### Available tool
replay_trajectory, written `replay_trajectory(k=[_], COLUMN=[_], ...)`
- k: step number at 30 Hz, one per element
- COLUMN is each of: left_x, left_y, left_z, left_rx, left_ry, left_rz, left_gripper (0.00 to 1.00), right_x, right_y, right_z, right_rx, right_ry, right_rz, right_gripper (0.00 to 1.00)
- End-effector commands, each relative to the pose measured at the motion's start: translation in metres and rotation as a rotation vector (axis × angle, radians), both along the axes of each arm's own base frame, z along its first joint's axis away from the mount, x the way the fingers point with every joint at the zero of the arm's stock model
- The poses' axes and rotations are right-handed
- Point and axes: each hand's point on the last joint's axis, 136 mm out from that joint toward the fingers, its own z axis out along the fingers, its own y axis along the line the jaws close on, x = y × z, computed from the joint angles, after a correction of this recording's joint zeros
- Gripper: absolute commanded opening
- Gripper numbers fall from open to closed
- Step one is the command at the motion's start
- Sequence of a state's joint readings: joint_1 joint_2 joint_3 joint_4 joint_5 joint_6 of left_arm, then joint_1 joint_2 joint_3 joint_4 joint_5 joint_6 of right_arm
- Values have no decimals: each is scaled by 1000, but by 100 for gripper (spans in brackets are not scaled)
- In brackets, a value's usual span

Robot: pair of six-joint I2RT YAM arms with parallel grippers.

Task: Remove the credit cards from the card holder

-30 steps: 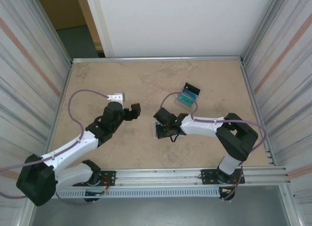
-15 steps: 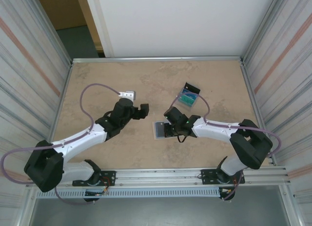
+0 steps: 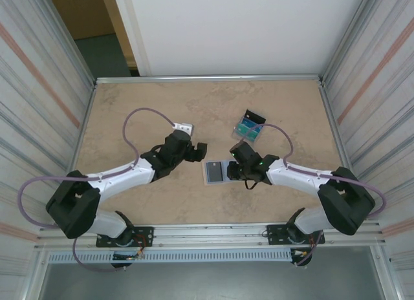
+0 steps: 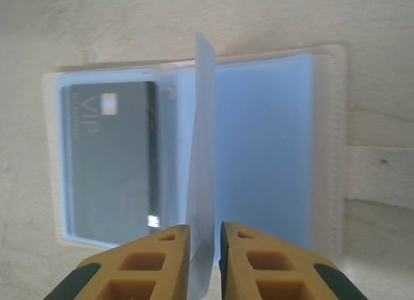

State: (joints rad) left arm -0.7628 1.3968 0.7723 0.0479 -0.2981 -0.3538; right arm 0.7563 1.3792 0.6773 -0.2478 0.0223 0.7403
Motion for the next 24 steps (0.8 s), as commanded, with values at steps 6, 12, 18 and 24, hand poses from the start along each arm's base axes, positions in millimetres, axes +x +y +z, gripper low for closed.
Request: replay_trajectory(k=[6,12,18,24], left_x=[-6,-17,-26,-33], left_y=[-13,-19,-28,-32], left_z=[-10,-25,-44,-60], left_rx=[66,107,142,151], left_ry=[30,61,103,148], left_rz=[-52,-81,-101,-113], left_gripper=[99,99,99,99], right_x=[0,3,7,9], right_y=[-36,-58,-43,-18], right_z=[-5,-2,20,23], right_rx=[-34,-53,56,137], right_ry=[28,27,-6,46], right_rz=[-138,-218,-179,-126], right_gripper=[25,24,21,21])
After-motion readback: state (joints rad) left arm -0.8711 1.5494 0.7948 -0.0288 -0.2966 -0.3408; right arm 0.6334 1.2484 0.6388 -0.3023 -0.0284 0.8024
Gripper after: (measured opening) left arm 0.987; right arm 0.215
